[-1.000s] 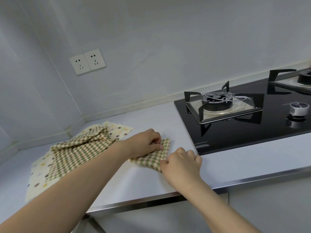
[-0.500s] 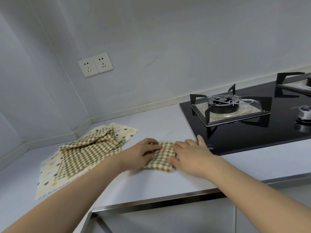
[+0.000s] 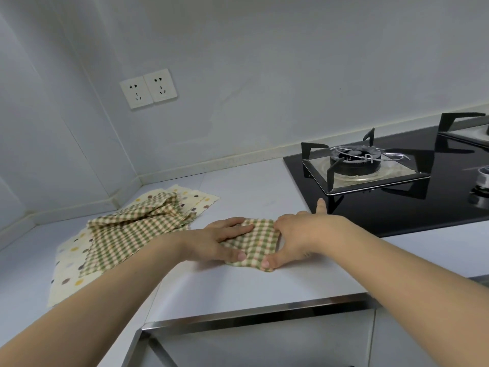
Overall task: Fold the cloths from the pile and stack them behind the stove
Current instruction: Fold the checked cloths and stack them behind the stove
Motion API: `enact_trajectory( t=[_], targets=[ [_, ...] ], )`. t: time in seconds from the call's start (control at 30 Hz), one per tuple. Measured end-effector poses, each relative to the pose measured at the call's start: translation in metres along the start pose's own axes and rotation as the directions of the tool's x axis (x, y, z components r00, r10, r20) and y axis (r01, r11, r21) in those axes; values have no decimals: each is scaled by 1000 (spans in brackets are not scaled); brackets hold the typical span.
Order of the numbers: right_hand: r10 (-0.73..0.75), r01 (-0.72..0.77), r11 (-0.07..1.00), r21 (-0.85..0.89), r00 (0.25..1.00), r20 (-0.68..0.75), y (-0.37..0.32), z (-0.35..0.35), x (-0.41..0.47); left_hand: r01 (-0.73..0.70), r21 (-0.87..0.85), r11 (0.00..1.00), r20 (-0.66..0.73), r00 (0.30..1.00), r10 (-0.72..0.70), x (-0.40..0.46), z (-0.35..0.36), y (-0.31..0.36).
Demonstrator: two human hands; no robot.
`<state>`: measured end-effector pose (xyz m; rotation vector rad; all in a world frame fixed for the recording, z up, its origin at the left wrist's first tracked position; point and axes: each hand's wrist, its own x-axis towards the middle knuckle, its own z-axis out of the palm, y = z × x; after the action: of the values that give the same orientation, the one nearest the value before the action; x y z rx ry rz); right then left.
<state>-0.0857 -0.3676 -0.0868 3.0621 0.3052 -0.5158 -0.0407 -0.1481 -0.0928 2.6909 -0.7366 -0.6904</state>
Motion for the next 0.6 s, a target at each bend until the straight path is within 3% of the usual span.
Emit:
enact_trajectory(
  t=[0.07, 0.1, 0.17, 0.2, 0.23, 0.33, 0.47, 0.53, 0.6],
  targets=[
    [1, -1, 995, 103, 1000, -2, 2, -3, 3, -10, -202, 979, -61, 998, -3, -1, 4, -2],
    [16, -11, 981, 196, 1000, -23, 5, -4, 6, -15, -347, 938, -162, 986, -44, -1, 7, -1],
    [93, -45, 928, 369, 989, -113, 11, -4, 14, -7, -552, 834, -370, 898, -237, 4, 10, 1],
    [130, -61, 928, 369, 978, -165, 12, -3, 18, 48, -561, 826, -418, 845, -333, 6, 9, 4],
    [149, -78, 945, 318, 968, -204, 12, 0, 20, 126, -546, 828, -415, 818, -398, 10, 7, 7],
    [180, -109, 948, 299, 959, -221, 7, 4, 23, 265, -538, 800, -295, 830, -474, 12, 1, 27],
    [207, -66, 874, 481, 947, -247, 2, 5, 18, 249, -596, 763, -291, 819, -495, 9, 2, 42],
    [184, 56, 689, 723, 951, -249, 1, 8, 14, 178, -692, 699, -299, 811, -502, 4, 5, 42],
    [160, 195, 337, 921, 952, -260, 0, 9, 6, 97, -802, 590, -287, 803, -522, -3, 7, 43]
  ],
)
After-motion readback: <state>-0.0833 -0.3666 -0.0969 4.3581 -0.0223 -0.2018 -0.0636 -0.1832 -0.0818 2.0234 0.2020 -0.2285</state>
